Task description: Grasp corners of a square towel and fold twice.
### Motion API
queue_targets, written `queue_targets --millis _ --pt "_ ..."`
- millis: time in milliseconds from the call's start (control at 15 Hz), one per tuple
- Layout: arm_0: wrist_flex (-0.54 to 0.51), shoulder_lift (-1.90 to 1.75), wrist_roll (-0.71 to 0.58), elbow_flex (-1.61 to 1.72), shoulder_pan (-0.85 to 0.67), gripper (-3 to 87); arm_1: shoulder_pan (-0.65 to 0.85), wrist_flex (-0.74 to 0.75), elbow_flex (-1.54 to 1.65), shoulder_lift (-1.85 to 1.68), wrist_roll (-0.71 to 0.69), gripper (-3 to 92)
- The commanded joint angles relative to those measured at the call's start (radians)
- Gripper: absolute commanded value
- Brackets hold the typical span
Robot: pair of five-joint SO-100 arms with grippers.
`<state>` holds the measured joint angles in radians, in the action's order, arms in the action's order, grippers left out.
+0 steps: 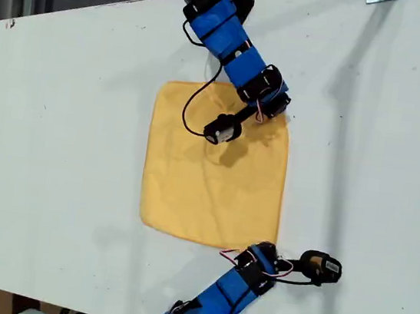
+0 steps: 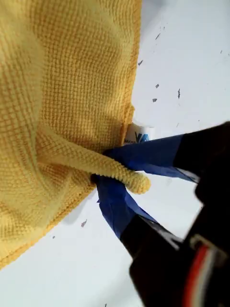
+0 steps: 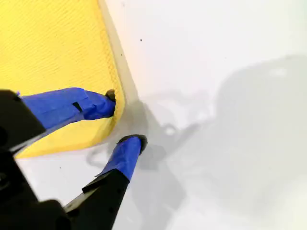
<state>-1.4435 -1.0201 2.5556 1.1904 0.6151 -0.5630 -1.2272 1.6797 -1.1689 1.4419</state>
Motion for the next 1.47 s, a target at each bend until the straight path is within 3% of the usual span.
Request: queue_targets --millis 0,133,333,533,800,1000,1133,1400 --pt "0.015 -0.017 0.005 0.017 -0.002 -1.8 -0.009 -0.015 -0.009 0.008 -0.011 -0.1" --pt "-0.020 -0.017 -0.046 -0.008 -0.023 -1.8 -0.015 -0.025 -0.009 -0.006 -0.006 -0.1" --pt "-0.225 0.009 -0.198 -0.184 -0.086 -1.8 -0.003 -0.087 -0.015 -0.091 -0.002 -0.1" --pt "-0.244 -0.071 -0.387 -0.152 -0.192 -1.8 0.075 -0.230 -0.084 -0.241 -0.038 -0.1" --pt "-0.245 -0.244 -0.669 -0.120 -0.327 -1.8 0.215 -0.242 -0.101 -0.466 -0.175 -0.1" --pt "-0.166 -0.417 -1.058 -0.124 -0.459 -1.8 0.374 -0.199 -0.120 -0.583 -0.305 -0.1" --pt "-0.196 -0.592 -1.178 -0.061 -0.603 -1.8 0.497 -0.198 -0.118 -0.666 -0.362 -0.1" --pt "-0.057 -1.000 -1.414 0.291 -1.006 -1.8 0.927 -0.229 -0.083 -0.810 -0.488 -0.1"
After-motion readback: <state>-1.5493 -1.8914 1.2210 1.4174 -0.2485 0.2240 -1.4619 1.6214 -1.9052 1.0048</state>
